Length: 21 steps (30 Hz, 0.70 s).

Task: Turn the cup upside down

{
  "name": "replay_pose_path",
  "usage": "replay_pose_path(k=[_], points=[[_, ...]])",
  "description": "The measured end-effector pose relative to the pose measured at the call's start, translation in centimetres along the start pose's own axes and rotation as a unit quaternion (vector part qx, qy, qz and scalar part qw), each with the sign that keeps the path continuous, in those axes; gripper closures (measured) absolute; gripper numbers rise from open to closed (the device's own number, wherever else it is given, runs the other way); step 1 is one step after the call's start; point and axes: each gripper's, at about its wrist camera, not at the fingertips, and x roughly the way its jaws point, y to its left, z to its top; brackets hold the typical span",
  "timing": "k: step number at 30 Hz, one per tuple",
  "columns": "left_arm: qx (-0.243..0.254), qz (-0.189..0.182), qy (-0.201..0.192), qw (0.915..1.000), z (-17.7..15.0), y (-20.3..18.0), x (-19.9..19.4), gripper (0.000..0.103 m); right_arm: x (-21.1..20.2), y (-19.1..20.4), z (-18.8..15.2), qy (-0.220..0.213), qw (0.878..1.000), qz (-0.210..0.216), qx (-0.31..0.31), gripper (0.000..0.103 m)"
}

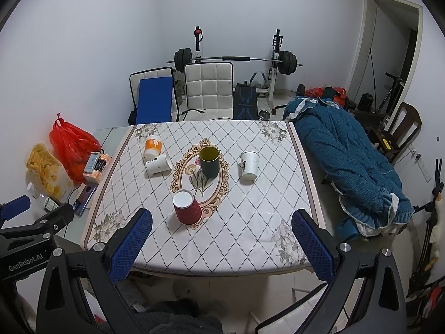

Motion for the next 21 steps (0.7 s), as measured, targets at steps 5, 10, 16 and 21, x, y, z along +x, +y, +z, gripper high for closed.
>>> replay_pose_path(k=[5, 10, 16, 21], points=[[0.000, 0.000, 0.001, 1.0000, -0.12, -0.01, 0.03, 0.001, -0.02, -0.03, 0.02, 0.000, 1.000, -0.001, 0.000, 0.001], [0.001, 0.000, 0.001, 1.0000, -0.12, -0.01, 0.02, 0.001, 0.11, -0.15, -0.08, 0.001, 1.000, 0.000, 0.001, 0.001], [0.001, -0.001, 0.001, 1.0000, -0.12, 0.00, 0.01, 0.001, 0.12, -0.17, -0.04, 0.001, 1.000, -0.001, 0.001, 0.001], [0.002, -0.001, 0.001, 1.0000, -0.09, -0.02, 0.01, 0.001, 0.18, -0.26, -0.07, 0.001, 1.000, 0.000, 0.002, 0.001]])
